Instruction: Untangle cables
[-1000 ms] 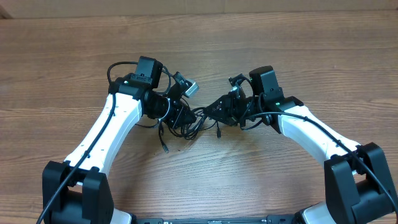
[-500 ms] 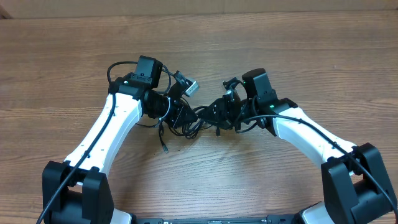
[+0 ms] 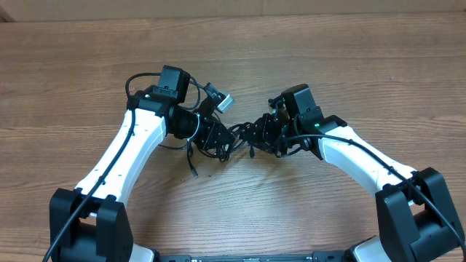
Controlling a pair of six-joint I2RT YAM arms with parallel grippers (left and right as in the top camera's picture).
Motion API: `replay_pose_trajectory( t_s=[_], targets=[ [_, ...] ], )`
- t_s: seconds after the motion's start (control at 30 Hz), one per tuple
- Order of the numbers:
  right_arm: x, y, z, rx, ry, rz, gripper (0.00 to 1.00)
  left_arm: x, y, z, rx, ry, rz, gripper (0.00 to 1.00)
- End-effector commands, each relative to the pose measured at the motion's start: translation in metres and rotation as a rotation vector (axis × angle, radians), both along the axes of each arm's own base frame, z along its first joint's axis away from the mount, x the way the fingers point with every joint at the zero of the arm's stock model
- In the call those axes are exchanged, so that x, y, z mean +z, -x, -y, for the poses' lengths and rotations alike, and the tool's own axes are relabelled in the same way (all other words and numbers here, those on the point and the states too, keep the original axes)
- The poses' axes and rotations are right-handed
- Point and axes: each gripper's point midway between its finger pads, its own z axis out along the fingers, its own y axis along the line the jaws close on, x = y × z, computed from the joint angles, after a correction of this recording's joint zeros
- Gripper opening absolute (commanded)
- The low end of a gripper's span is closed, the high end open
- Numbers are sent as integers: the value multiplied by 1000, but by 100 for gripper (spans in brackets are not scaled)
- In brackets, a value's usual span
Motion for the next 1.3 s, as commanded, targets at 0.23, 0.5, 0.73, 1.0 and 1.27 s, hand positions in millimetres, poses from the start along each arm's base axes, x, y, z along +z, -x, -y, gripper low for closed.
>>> replay_pose_trajectory(
  t_s=[0.23, 0.5, 0.73, 1.0, 1.27],
  targets=[
    [17, -9, -9, 14, -59, 66, 27, 17, 0, 7, -14, 53, 22, 4],
    [7, -10, -7, -105, -10, -21, 28, 18, -3, 8, -10, 57, 34, 4],
    [1, -12, -13, -183, 40, -30, 28, 18, -4, 8, -10, 57, 34, 4],
    [10, -20, -30, -204, 35, 66, 23, 18, -4, 8, -10, 57, 35, 4],
    [5, -16, -28, -193, 64, 58, 4, 15, -5, 6, -4, 38, 39, 4]
  ],
)
